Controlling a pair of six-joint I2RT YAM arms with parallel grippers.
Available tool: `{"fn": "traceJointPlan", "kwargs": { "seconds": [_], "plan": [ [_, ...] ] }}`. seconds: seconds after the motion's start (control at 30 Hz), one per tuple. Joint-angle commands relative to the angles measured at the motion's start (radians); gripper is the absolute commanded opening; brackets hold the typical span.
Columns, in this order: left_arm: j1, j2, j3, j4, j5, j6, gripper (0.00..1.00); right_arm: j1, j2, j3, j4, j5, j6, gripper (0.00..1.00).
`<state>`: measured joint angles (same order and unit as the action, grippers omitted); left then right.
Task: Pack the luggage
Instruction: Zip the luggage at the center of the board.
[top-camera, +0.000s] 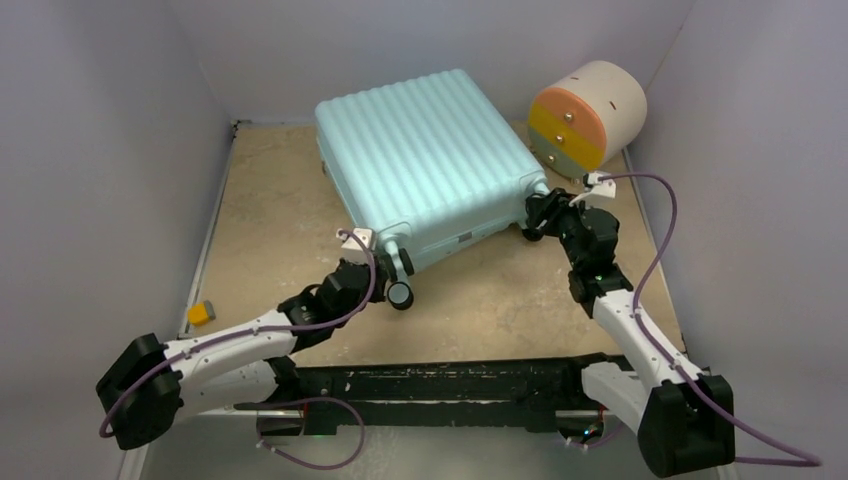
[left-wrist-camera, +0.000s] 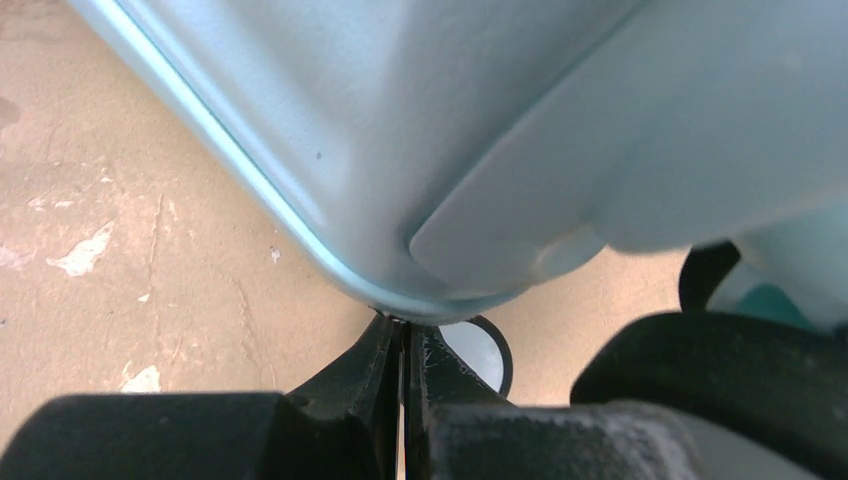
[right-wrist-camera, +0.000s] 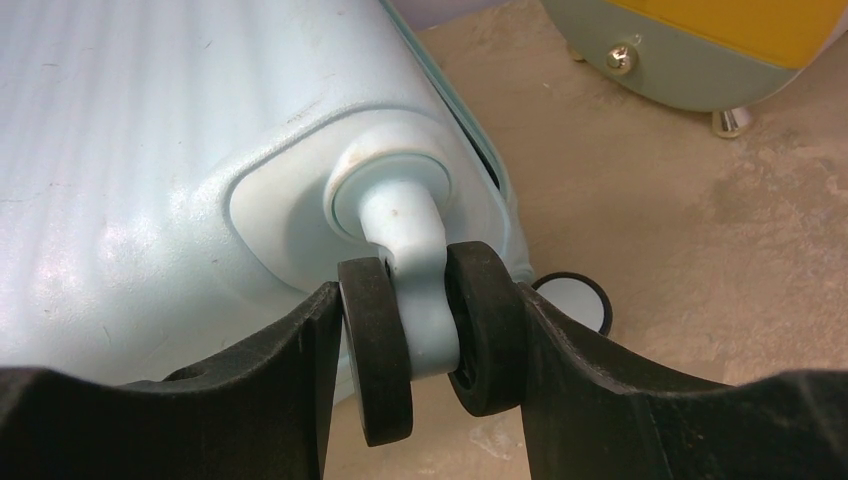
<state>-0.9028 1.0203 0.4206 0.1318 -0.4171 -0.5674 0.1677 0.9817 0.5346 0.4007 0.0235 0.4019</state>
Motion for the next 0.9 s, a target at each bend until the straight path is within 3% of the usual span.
{"fn": "traceJointPlan", "kwargs": {
  "seconds": [0.0,0.2,0.37,0.87],
  "plan": [
    [-0.007,-0.148,0.001,-0.046,0.132,-0.055,0.0,0.09,0.044,-0.003,-0.131,-0.181,0.064,0.0],
    [-0.026,-0.338,0.0,-0.303,0.12,-0.09,0.0,0.09,0.053,-0.036,-0.094,-0.169,0.076,0.0],
    [-0.17,-0.231,0.08,-0.354,0.043,-0.068,0.0,0.096,0.077,-0.063,-0.049,-0.174,0.106,0.0],
    [-0.285,-0.069,0.017,-0.066,0.043,-0.103,0.0,0.104,0.058,-0.088,-0.05,-0.185,0.127,0.0]
  ]
}}
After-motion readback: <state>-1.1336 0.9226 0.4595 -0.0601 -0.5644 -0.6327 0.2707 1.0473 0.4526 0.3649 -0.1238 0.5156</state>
